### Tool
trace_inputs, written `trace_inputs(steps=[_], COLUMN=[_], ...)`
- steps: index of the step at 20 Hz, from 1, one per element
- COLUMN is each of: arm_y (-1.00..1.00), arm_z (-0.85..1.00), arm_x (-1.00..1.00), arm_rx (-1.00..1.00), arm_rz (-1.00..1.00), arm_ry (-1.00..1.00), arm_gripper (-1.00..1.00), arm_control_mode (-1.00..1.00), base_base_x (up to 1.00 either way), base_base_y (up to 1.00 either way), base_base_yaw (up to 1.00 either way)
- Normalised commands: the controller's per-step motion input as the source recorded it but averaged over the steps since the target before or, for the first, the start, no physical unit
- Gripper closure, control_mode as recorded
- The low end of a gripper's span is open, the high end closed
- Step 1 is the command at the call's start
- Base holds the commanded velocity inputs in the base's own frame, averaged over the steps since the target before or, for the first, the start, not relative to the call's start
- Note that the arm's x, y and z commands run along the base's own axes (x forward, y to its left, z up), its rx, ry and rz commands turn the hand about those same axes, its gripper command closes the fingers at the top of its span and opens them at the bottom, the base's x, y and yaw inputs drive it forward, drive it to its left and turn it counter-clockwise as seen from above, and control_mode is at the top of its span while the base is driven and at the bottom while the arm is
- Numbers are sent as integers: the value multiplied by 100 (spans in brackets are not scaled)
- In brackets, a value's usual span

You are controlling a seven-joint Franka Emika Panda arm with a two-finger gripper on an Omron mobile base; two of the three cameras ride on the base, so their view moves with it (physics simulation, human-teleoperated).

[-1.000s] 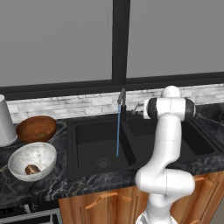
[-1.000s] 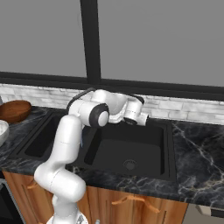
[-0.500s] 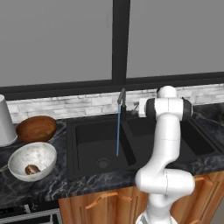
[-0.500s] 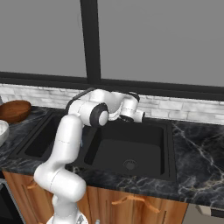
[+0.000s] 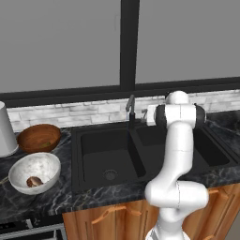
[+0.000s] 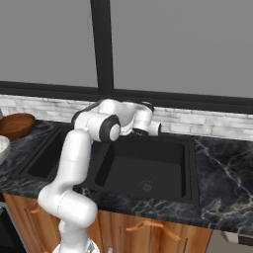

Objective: Pick the mushrooms from the sink and place them in one bowl. Place the kiwi in the other bowl. Then turn off the sink faucet.

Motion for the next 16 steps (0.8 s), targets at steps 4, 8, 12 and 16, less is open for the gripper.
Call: trace_inputs(steps=[4, 8, 12, 16], arm_y=[84, 75, 28, 0], arm_z=[2, 0, -1, 0], arm_x=[0, 5, 7, 0], arm_rx=[-7, -6, -2, 0], arm_rz=[0, 0, 0, 0], arm_ry=[0, 0, 3, 0], arm_gripper=[-100, -100, -100, -100], arm_control_mode=[-100, -100, -100, -100], base_base_x=[0, 0, 0, 0], base_base_y=[0, 0, 0, 0], base_base_yaw=[0, 0, 0, 0])
